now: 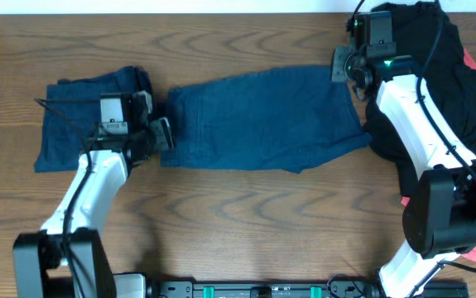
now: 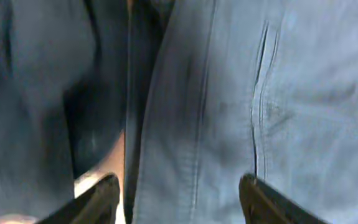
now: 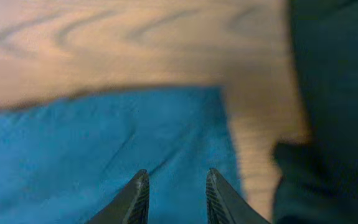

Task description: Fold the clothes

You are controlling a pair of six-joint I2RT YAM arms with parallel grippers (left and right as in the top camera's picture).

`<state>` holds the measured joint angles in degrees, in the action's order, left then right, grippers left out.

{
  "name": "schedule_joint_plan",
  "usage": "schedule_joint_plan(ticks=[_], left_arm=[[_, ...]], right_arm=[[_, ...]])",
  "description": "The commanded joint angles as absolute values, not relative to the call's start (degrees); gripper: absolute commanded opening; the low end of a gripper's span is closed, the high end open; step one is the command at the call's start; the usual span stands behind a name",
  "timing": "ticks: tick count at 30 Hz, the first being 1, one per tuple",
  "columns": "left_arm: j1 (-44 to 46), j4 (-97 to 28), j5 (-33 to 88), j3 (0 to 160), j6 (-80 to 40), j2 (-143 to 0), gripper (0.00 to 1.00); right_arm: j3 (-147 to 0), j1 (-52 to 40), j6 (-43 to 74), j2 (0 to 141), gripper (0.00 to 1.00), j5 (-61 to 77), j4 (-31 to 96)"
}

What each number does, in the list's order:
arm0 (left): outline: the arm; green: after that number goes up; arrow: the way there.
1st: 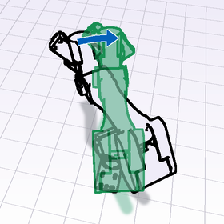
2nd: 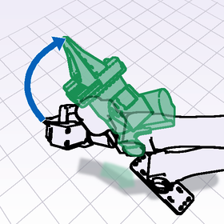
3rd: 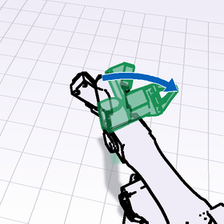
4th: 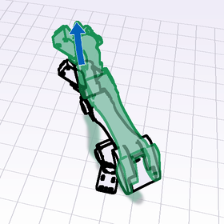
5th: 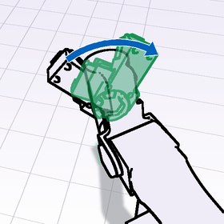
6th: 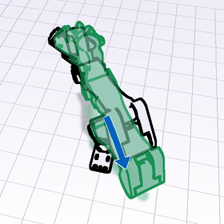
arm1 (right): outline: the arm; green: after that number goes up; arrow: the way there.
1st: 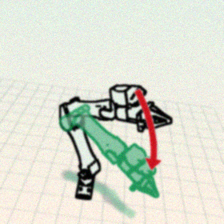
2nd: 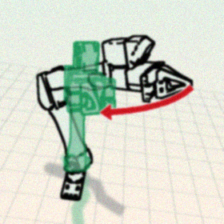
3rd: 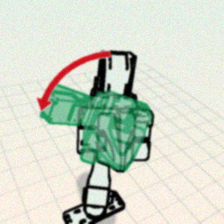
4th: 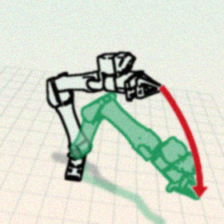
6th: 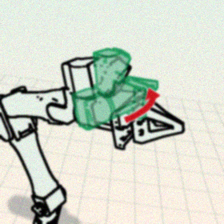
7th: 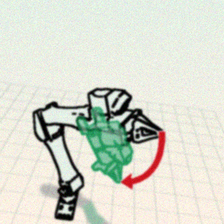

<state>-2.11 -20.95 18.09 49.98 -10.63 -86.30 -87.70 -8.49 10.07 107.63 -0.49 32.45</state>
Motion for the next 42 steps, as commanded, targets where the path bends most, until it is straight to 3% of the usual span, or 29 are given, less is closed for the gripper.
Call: schedule_joint_plan(ticks=[1,26,28,32,35,39,42], left_arm=[[-2.17,-24.91,21.02,50.81,-10.76,-85.93,0.63],[-2.17,-10.61,21.30,50.09,-11.64,-101.03,0.63],[-2.17,-9.26,23.46,50.09,-11.62,-101.03,0.54],[-2.24,-7.97,24.45,50.11,-11.64,-101.01,0.06],[-2.24,-8.23,25.54,50.15,-11.62,-100.29,0.06],[-2.24,-10.17,29.41,50.52,-11.64,-95.46,0.06],[-2.24,-12.73,29.41,50.65,-11.66,-88.47,0.06]], right_arm=[[-88.07,-9.93,9.56,106.98,0.32,10.04,35.07],[-88.05,-18.24,8.49,107.00,0.34,10.31,39.68],[-88.01,-18.44,8.49,107.00,0.34,10.31,39.72],[-87.94,-18.70,8.49,107.00,0.34,10.33,41.04],[-87.48,-18.83,8.51,107.04,0.27,10.46,42.35],[-85.71,-19.40,8.54,107.48,0.02,11.00,42.57],[-84.09,-20.01,8.99,108.81,0.01,11.03,42.44]])
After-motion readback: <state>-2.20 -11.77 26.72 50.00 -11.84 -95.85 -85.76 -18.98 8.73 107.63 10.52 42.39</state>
